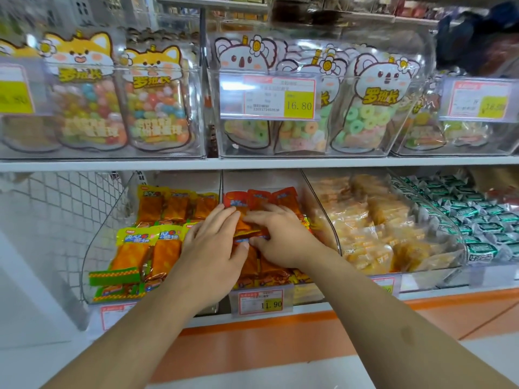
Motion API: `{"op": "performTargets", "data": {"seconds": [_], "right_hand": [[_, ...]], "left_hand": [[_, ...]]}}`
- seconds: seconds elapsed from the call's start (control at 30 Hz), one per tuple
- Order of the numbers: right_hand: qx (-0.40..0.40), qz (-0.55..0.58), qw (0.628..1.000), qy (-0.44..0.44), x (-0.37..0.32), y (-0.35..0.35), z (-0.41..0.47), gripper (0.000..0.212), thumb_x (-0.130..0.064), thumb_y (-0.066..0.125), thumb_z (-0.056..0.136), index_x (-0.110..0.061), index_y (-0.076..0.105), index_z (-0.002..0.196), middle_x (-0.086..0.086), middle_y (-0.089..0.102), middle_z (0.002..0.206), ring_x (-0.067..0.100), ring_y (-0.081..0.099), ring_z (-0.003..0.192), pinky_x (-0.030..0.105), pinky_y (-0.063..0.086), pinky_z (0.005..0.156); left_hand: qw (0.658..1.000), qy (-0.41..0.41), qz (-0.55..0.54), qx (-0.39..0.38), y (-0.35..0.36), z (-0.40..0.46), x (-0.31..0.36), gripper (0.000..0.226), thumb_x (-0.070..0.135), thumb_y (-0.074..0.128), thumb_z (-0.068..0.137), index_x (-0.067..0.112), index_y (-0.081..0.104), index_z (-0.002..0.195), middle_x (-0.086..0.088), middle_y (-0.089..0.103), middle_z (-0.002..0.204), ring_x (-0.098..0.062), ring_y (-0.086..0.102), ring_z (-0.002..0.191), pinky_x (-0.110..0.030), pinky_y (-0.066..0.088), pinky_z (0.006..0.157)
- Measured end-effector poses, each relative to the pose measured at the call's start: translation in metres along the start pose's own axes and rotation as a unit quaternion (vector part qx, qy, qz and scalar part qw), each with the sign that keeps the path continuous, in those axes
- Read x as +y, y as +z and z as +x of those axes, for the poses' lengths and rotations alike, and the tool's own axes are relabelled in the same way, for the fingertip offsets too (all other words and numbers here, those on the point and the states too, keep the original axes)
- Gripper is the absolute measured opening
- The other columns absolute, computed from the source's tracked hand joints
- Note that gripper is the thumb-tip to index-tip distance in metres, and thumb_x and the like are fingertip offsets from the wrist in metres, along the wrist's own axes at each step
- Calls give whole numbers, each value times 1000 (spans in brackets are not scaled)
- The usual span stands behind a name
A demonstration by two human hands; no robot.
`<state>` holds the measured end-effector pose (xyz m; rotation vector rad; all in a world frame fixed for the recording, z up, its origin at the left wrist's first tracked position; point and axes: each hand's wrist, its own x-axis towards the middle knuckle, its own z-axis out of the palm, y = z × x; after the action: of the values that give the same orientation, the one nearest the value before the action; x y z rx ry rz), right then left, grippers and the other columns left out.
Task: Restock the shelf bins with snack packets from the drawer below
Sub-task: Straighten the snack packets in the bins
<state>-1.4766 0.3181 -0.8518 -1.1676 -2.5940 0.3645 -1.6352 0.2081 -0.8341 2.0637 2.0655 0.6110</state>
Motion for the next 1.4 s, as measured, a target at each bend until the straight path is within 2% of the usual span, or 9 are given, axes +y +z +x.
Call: {"op": "performTargets", "data": {"seconds": [0.2,0.4,0.53,0.67,0.73,0.83,1.0,1.13,1.4], "right_hand": [[-38,34,999,17,-2,-16,-18,47,-24,57,93,-41,65,136,-6,53,152,15,32,150,42,24,126],[17,-39,999,17,-13,-7,-23,44,-27,74,92,-29,63,135,-3,61,128,21,50,125,40,47,108],[118,-74,988,64,-5,2,-13,27,-11,68,88,-22,72,112,2,69,107,25,60,106,42,54,90],[162,-71,978,115,5,6,-5,17,-12,66,90,-23,71,102,2,71,95,26,66,92,40,57,76],[168,-99,976,101,12,11,-2,22,-11,68,88,-22,71,107,3,69,99,28,63,97,40,55,80],[160,-32,985,52,13,13,2,37,-14,64,94,-25,66,129,1,67,124,26,57,119,45,50,101],[-6,-40,999,17,4,8,4,64,-40,59,101,-36,33,160,-10,34,166,21,18,157,51,14,127],[-29,-39,999,-2,1,1,-3,71,-49,68,95,-43,36,158,-16,27,169,18,4,159,50,1,128],[-77,-46,995,-34,-6,-11,-28,48,-44,66,97,-49,57,143,-22,32,165,7,-1,158,46,-4,128]], "left_hand": [[999,-9,-45,-4,-6,0,-3,57,37,34,110,31,18,164,18,12,170,1,-2,156,-39,6,130],[1000,15,-18,-11,-6,-4,-8,57,34,41,109,30,24,163,18,9,171,0,-7,156,-42,6,128],[1000,27,0,-11,-6,-5,-10,50,35,42,108,35,36,158,17,9,171,-3,-9,157,-45,7,128],[1000,24,10,-13,-4,-5,-8,43,37,42,108,38,47,150,15,9,171,-6,-10,157,-46,6,127],[1000,24,8,-14,-3,-4,-8,41,36,43,108,37,50,148,15,9,171,-5,-11,157,-46,6,127],[1000,22,12,-16,-2,-3,-9,39,37,43,108,37,50,146,15,9,170,-5,-11,157,-46,6,127],[1000,15,13,-13,1,-2,-9,41,38,42,107,34,47,148,16,9,170,-4,-11,156,-45,9,127],[1000,14,4,-16,-1,-2,-10,50,39,42,107,32,36,156,18,8,170,-2,-10,156,-43,8,127],[1000,7,3,-13,-3,-1,-4,51,40,40,108,31,34,158,17,10,170,-3,-8,157,-44,9,126]]}}
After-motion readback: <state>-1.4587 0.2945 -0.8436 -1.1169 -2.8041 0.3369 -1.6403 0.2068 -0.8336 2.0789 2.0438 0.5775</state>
